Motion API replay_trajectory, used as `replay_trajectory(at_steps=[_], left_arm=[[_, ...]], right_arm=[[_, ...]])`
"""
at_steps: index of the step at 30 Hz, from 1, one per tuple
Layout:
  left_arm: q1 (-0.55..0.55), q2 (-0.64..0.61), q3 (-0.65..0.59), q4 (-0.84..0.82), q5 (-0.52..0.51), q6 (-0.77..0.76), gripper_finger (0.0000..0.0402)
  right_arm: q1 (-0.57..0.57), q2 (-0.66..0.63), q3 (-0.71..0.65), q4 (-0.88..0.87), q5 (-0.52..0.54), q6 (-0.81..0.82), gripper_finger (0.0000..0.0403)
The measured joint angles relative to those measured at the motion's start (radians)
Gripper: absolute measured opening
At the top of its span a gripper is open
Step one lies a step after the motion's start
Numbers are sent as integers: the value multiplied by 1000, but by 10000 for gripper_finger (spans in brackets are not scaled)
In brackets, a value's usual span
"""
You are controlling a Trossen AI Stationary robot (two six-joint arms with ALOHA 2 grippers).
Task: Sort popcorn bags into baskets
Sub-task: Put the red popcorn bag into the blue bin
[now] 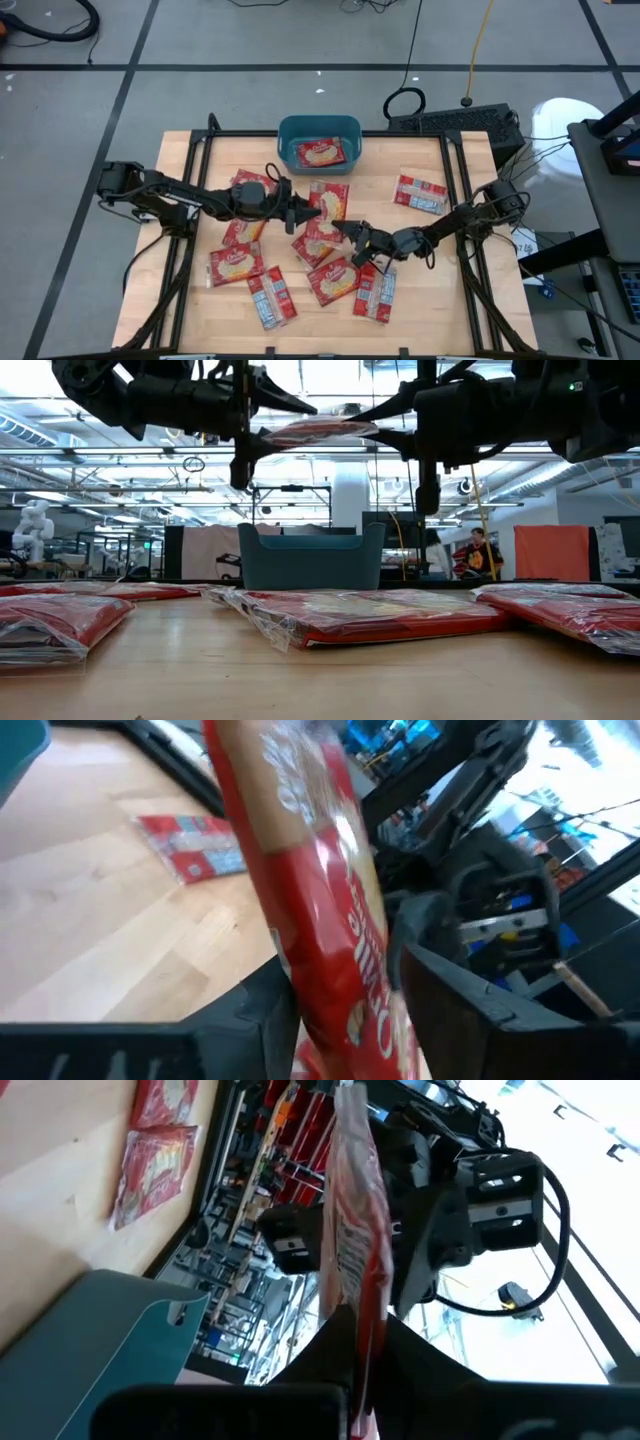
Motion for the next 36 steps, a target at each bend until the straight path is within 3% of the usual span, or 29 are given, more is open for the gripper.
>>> replay_trajectory(at_steps=[4,14,22,26,36], left_arm=[[-3,4,0,34,-6,15,146],[-5,8,0,43,3,79,25],[-7,8,0,48,24,103,40],[15,-11,0,53,86,149,31],[184,-26,7,50,330,124,24]], right_arm=[[-16,0,0,7,-1,-1,5],[-22,0,0,-19,-3,75,24],[-21,0,0,-43,-76,223,110],[-20,0,0,-35,-64,256,144],[15,1,0,-48,34,471,155]])
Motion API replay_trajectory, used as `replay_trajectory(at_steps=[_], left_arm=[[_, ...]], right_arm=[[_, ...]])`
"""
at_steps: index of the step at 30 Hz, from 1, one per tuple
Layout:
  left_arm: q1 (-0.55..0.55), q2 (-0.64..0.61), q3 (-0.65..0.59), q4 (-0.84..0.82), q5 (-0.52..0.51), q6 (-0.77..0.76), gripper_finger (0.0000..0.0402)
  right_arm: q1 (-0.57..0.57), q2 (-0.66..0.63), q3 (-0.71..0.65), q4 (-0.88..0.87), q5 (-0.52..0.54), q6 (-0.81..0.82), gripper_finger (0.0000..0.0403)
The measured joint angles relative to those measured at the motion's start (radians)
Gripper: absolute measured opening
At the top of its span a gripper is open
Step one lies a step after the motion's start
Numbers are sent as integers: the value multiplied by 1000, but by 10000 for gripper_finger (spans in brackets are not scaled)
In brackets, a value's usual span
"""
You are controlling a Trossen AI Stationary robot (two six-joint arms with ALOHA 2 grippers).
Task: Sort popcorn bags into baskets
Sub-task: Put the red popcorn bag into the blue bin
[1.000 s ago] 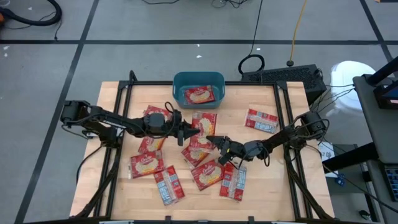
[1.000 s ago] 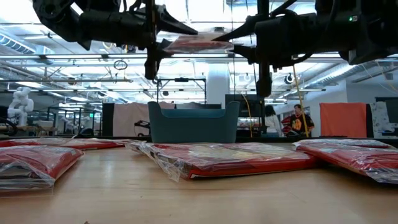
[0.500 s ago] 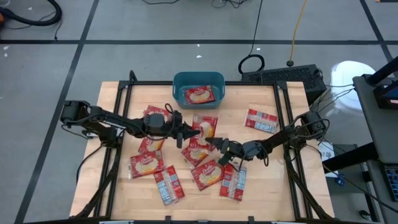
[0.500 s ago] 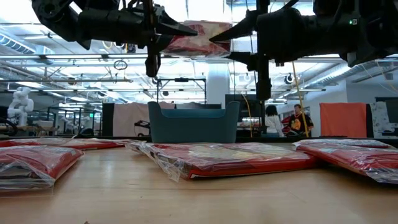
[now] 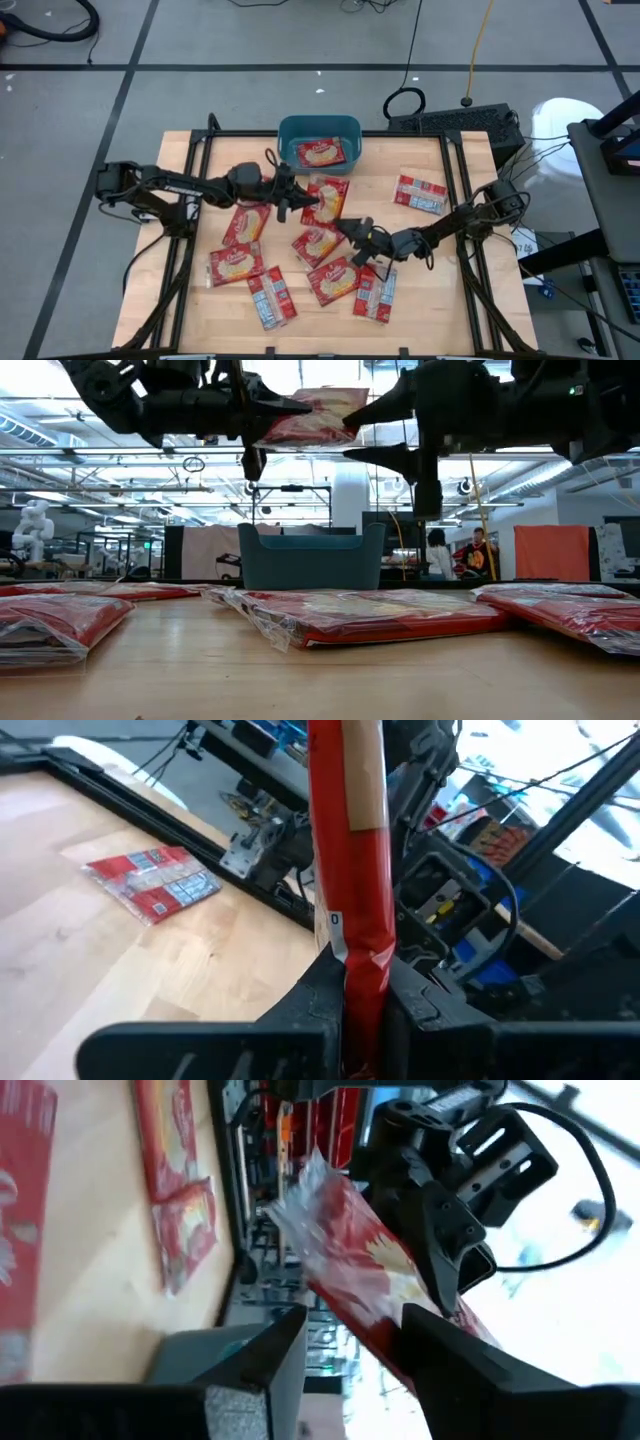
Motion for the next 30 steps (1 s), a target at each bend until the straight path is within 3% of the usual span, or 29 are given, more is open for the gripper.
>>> replay_trajectory(at_steps=[5,10,16,22,30], left_arm=[[86,-4,98,-96,145,37,24],[169,-8,316,-441,189,220,24],[253,2,548,-765,159,430,25],[291,30,748,-999,39,580,25],[334,202,1035,-1255,-13,700,26]], right_arm=[[25,0,0,11,76,220,155],[41,0,-2,4,139,465,155],[73,0,-2,1,183,743,155],[113,0,-2,-28,179,942,148],[151,1,-2,-169,151,1156,121]])
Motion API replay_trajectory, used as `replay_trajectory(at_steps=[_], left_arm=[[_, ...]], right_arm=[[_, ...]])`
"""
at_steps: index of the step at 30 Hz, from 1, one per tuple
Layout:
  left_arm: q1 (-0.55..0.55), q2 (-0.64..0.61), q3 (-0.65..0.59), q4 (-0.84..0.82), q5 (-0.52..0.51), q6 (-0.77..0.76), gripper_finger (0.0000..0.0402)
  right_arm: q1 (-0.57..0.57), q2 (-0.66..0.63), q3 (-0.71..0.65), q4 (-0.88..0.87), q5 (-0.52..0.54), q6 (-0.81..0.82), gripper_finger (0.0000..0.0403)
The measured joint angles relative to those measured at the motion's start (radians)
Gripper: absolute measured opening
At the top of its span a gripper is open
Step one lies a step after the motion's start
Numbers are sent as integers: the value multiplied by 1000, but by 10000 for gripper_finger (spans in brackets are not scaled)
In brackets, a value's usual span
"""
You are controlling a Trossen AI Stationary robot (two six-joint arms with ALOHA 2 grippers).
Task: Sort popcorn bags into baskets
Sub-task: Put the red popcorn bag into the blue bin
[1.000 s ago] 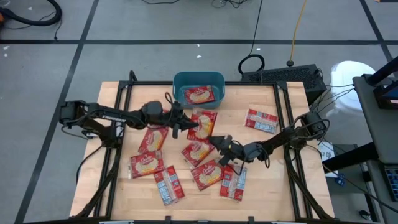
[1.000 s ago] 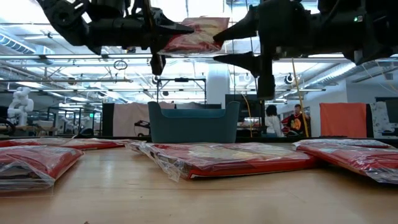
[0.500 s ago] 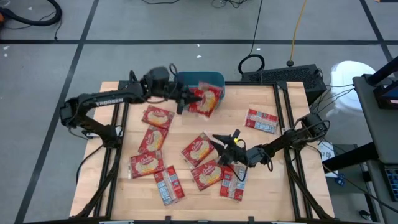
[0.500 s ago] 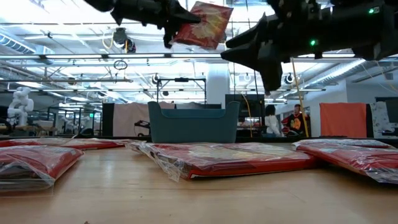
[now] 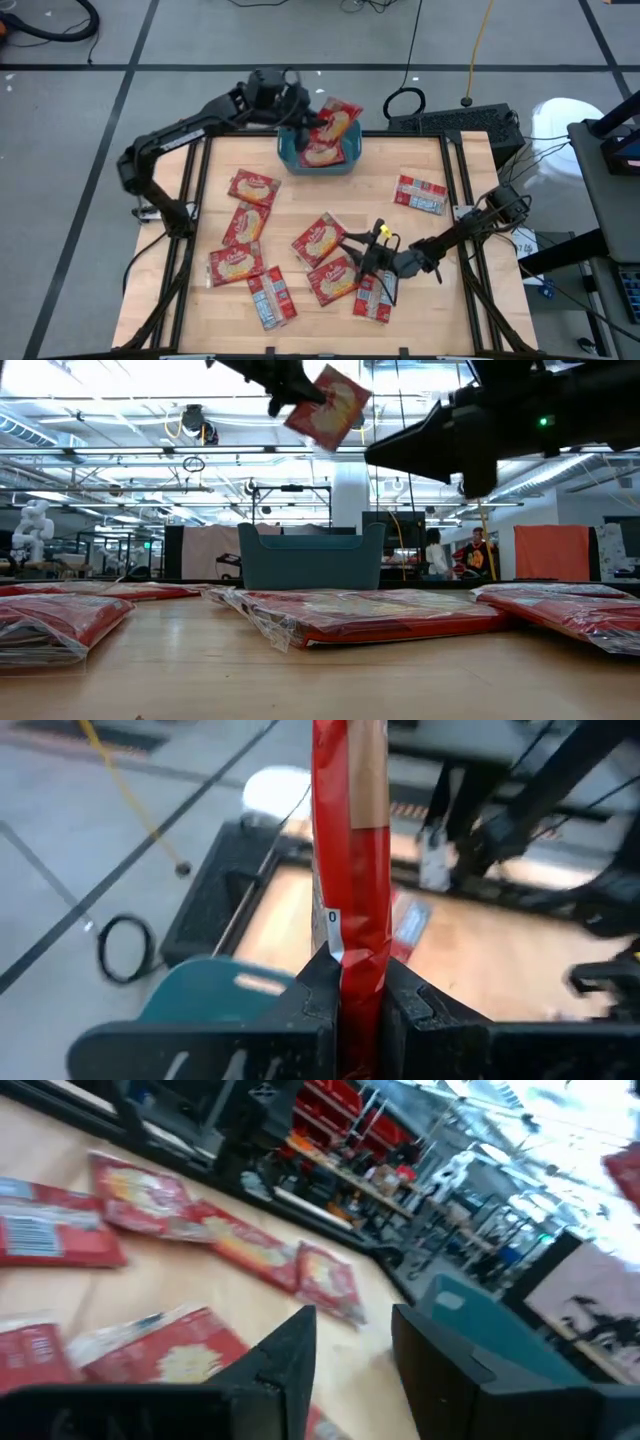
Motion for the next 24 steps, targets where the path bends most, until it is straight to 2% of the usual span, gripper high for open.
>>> replay_trajectory(at_steps=[8,13,18,24], left_arm=[[22,231,276,-249,-16,120,26],[21,327,418,-391,-79,232,26],[31,356,445,-420,-115,312,26],[33,366,433,-497,-180,408,26]], right_arm=[[5,-7,-25,-33,-136,137,94],[5,-77,-87,-70,-210,219,78],[5,-189,-170,-106,-291,288,64],[5,-303,-278,-126,-321,358,53]])
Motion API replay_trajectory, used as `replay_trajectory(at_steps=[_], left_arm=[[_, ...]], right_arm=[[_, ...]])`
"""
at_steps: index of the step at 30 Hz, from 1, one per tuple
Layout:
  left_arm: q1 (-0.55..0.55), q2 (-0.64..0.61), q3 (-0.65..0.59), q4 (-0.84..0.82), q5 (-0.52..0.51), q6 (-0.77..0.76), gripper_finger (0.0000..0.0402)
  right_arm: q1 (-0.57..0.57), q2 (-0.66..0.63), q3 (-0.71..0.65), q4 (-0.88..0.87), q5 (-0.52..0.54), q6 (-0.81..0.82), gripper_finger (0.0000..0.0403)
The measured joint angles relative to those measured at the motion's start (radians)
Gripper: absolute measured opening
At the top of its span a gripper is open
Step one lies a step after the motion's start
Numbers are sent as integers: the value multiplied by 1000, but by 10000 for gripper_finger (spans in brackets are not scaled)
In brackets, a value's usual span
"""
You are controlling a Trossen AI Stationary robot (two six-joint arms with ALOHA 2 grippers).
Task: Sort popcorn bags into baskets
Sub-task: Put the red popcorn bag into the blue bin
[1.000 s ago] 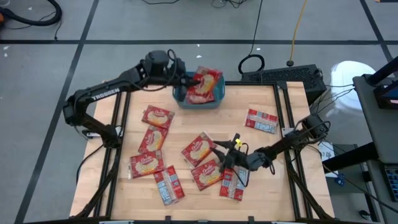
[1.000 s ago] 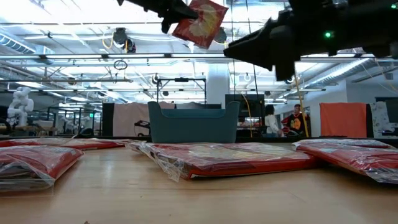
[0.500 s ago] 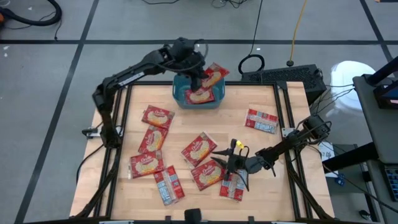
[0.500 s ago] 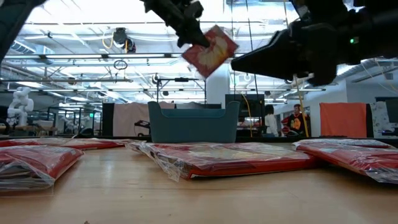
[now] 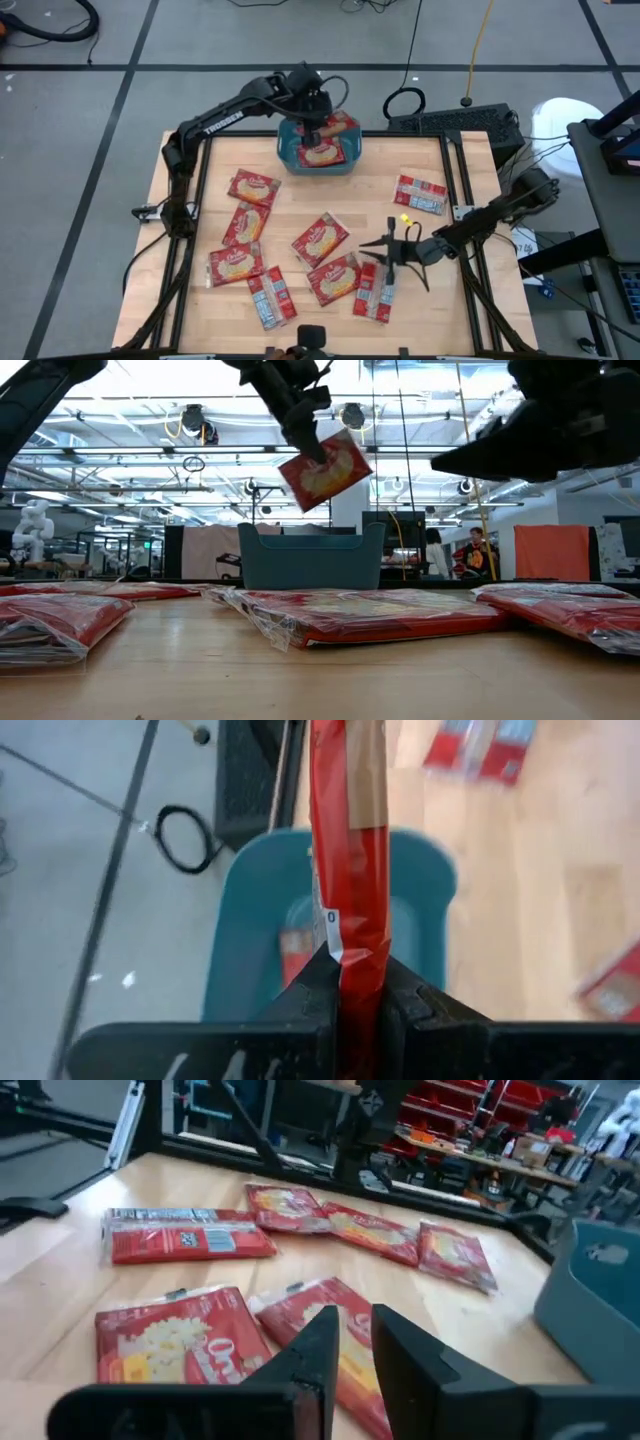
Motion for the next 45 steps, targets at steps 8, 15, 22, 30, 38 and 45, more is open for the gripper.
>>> replay_trajectory(at_steps=[8,15,22,30,38,45], left_arm=[[-14,22,-6,-8,-72,65,26],[-16,33,2,-11,-88,61,26],[-16,77,-3,-117,-108,47,26],[-17,111,-4,-124,-108,59,26],[-8,147,-8,-133,-85,131,26],[7,177,-19,-117,-64,168,40]], right_arm=[[-8,-68,-90,12,4,33,45],[-40,-67,-100,10,5,28,22],[-62,-67,-100,15,4,21,4],[-61,-67,-100,13,4,33,1],[-61,-67,-99,6,4,43,1],[-61,-67,-99,-5,3,37,0]])
